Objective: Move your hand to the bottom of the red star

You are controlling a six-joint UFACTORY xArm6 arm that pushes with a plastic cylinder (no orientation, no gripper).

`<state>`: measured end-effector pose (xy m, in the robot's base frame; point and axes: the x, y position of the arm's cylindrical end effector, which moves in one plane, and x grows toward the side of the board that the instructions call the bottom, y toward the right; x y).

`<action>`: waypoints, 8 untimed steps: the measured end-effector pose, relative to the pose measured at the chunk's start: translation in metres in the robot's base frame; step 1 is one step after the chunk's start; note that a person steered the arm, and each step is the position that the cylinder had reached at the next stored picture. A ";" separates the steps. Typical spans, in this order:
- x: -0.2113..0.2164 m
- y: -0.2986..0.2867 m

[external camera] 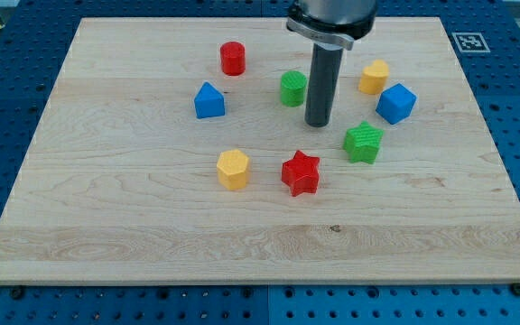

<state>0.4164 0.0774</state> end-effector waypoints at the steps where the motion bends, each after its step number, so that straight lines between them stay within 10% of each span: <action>1: 0.011 0.016; 8: 0.110 0.030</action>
<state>0.5264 0.1074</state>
